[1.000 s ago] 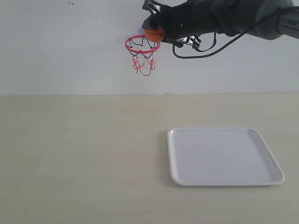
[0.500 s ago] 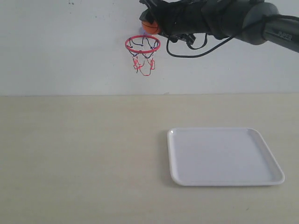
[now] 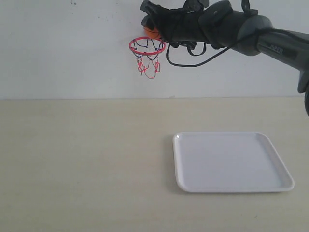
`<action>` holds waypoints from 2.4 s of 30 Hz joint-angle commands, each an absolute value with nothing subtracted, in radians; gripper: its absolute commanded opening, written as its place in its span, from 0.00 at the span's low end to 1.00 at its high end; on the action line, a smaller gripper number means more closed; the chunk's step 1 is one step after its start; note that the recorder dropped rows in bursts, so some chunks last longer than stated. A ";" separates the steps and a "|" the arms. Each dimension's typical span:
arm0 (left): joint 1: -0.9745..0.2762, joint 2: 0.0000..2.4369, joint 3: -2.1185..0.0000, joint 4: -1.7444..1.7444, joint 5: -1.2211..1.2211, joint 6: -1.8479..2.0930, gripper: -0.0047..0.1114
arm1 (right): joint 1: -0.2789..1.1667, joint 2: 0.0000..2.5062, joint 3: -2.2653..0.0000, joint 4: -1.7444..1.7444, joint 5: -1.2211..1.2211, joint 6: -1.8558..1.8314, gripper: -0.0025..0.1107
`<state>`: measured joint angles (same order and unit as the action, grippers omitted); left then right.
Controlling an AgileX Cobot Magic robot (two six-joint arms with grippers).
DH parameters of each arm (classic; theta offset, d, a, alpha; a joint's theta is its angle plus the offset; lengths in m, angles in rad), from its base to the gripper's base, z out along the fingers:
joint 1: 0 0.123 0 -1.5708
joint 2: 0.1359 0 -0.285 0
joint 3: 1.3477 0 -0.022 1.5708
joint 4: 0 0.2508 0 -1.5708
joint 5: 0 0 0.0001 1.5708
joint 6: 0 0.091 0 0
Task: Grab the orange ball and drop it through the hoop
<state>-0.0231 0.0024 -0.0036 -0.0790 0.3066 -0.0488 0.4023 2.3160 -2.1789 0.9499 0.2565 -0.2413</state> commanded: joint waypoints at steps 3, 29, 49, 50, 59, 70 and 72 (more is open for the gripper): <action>-0.021 0.000 0.000 -0.078 0.304 -0.044 0.08 | 0.410 2.315 -2.187 0.948 0.209 -0.260 0.02; -0.021 0.000 0.000 -0.078 0.304 -0.044 0.08 | 0.410 2.315 -2.187 0.952 0.195 -0.298 0.71; -0.021 0.000 0.000 -0.078 0.304 -0.044 0.08 | 0.286 2.279 -2.187 0.839 0.742 -0.241 0.59; -0.021 0.000 0.000 -0.078 0.304 -0.044 0.08 | 0.260 2.270 -2.187 0.824 0.826 -0.250 0.51; -0.021 0.000 0.000 -0.078 0.304 -0.044 0.08 | 0.241 2.212 -2.059 0.591 1.221 -0.219 0.02; -0.021 0.000 0.000 -0.078 0.304 -0.044 0.08 | 0.288 1.959 -1.408 0.630 1.149 -0.309 0.02; -0.021 0.000 0.000 -0.078 0.304 -0.044 0.08 | 0.300 1.907 -1.294 0.666 1.091 -0.324 0.02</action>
